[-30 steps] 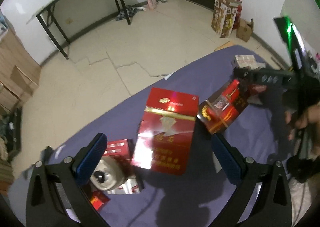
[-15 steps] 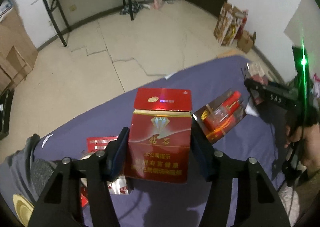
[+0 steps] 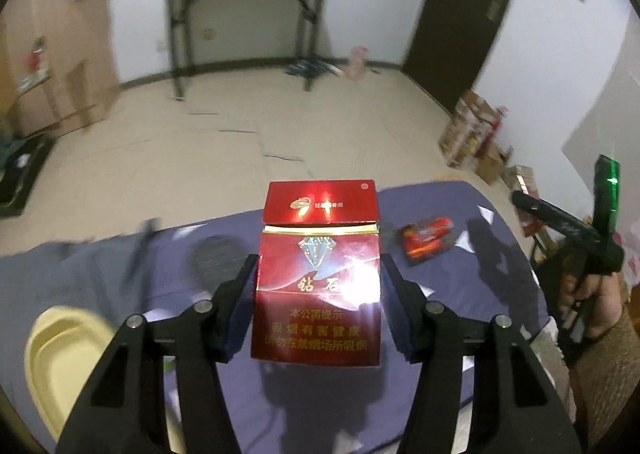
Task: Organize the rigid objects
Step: 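Carry both boxes over the yellow tray and open both tools to drop them, then withdraw both open tools from the tray back toward the table objects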
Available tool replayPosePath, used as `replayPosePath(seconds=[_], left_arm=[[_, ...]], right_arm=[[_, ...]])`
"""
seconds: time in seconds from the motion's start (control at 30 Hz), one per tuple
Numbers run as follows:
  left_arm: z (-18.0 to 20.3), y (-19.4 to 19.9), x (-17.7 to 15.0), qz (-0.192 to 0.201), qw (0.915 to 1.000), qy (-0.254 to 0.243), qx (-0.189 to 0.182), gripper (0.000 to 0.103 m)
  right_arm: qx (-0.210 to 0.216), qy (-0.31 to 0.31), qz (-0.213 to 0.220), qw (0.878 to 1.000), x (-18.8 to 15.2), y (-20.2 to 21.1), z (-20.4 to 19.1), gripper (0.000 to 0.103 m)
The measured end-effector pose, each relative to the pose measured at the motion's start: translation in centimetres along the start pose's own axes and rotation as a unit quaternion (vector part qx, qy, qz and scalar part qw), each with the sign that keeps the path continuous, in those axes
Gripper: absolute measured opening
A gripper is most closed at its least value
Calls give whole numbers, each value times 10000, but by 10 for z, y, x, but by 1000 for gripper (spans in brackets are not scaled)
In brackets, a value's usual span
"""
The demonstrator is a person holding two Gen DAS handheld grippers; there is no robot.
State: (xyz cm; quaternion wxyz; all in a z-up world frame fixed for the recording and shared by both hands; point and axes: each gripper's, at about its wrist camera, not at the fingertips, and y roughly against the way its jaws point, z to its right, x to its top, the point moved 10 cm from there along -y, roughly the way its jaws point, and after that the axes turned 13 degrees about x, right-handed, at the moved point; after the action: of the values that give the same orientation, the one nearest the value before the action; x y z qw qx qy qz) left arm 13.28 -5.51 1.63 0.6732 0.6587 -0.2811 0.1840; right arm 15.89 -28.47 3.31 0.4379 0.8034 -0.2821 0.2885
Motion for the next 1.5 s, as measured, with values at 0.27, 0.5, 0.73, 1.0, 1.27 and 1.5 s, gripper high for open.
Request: replayPosePath(seconds=[0.27,0.5,0.73,1.0,1.27,1.5], left_arm=[[-176,52,-68,-164,9904,821,1096,59],[-265,34,-145,-636,9786,1322,1443,59],[-300,-17,-188,-1027,9686,1759,1426,59],[-320,-54,-214,-1262,9663,1808,1331,59],[-333,-76,-233,-1432,9607,1819,1532,59],[-329,-54,-232,-1246,9617,1946,1475,94]], right_arm=[[1516,1322,-721,9769,-37,-20,-196,54],[2432,2207,-1855,9261,-142,-90,-341,54],[2418,2646,-2745,8923,-219,-163,-382,54],[2125,3274,-3155,8650,-260,-212,-400,54],[1889,3671,-3338,8474,-286,-231,-420,55],[2246,3281,-3098,8637,-262,-214,-429,97]])
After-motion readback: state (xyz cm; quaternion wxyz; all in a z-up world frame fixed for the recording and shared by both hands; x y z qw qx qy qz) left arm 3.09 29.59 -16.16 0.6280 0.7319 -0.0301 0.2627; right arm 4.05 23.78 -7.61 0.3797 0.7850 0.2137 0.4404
